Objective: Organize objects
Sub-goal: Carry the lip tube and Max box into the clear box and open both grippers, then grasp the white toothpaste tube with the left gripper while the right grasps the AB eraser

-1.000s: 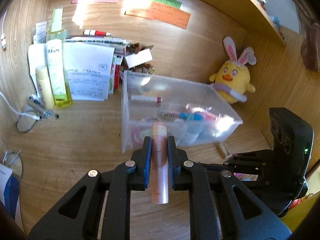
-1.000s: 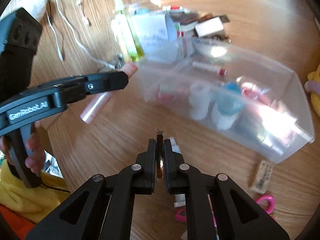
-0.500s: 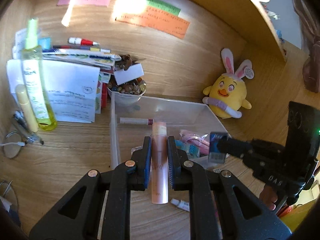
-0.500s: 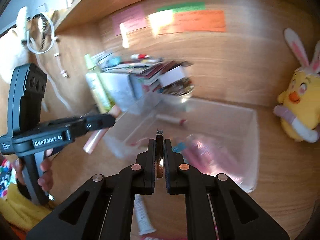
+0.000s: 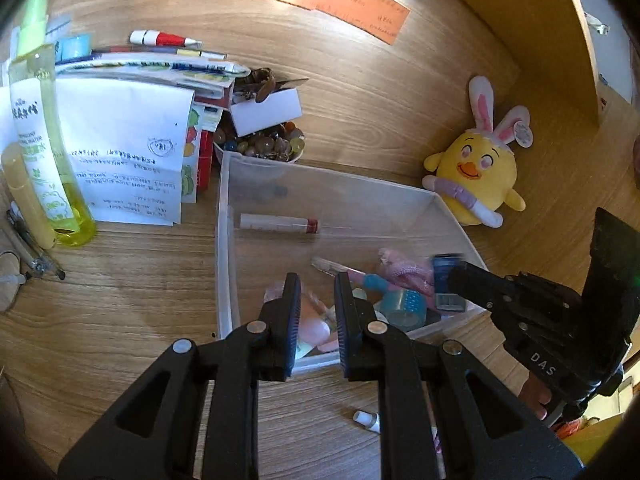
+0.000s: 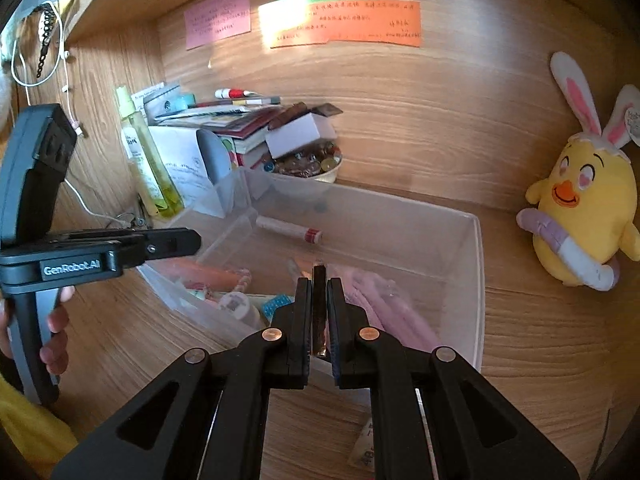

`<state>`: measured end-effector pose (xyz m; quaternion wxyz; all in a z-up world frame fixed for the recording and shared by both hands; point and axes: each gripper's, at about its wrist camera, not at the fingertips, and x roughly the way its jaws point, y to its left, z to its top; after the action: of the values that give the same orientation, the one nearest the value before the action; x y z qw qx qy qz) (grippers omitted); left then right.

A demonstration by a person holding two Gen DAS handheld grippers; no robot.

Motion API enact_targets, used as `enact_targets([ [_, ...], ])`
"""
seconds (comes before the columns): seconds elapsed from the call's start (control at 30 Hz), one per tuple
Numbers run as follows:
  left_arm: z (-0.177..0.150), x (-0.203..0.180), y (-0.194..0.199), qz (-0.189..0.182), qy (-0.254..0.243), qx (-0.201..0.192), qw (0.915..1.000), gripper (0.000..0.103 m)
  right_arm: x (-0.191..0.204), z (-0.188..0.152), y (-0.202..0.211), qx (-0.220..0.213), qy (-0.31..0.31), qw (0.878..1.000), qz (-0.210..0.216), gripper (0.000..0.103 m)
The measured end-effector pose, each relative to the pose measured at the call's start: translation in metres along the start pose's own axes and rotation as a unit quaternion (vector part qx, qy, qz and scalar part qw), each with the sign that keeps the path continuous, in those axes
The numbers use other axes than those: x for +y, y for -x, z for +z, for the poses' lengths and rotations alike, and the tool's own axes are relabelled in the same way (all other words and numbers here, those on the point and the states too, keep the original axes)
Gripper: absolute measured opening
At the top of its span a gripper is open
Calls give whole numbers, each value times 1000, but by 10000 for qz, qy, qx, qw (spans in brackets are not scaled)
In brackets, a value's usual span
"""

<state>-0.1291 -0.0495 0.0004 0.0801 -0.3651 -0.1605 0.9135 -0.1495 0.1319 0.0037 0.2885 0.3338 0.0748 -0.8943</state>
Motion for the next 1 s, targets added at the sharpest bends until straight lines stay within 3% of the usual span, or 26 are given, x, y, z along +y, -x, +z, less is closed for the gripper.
enact_targets([
  [0.1, -1, -7, 10, 29, -92, -112, 9999, 19, -4, -2, 6, 14, -92, 9999, 97, 18],
  [0.2, -4, -17, 21, 137, -251, -261, 9993, 32, -6, -2, 16, -103, -121, 9998, 95, 26],
  [0.37, -16, -35, 34, 283, -402, -391, 9980, 65, -6, -8, 36, -223, -107, 9996, 142, 32],
  [0.47, -27, -42, 35, 350, -367, -319, 9982, 76, -7, -15, 46, -251, -89, 9996, 108, 38],
  [0.57, -41, -47, 26, 420, -342, -118, 9985, 82, -11, -25, 54, -238, -127, 9996, 84, 43],
  [0.77, -73, -59, -4, 520, -495, 562, 9958, 82, -27, -54, 62, -61, -248, 9996, -69, 48],
  [0.93, -92, -63, -14, 625, -411, 886, 9933, 82, -33, -77, 52, 164, -117, 9971, -731, 48],
  [1.0, -94, -63, -16, 568, -324, 916, 9937, 80, -34, -83, 44, 300, -44, 9964, -788, 48],
])
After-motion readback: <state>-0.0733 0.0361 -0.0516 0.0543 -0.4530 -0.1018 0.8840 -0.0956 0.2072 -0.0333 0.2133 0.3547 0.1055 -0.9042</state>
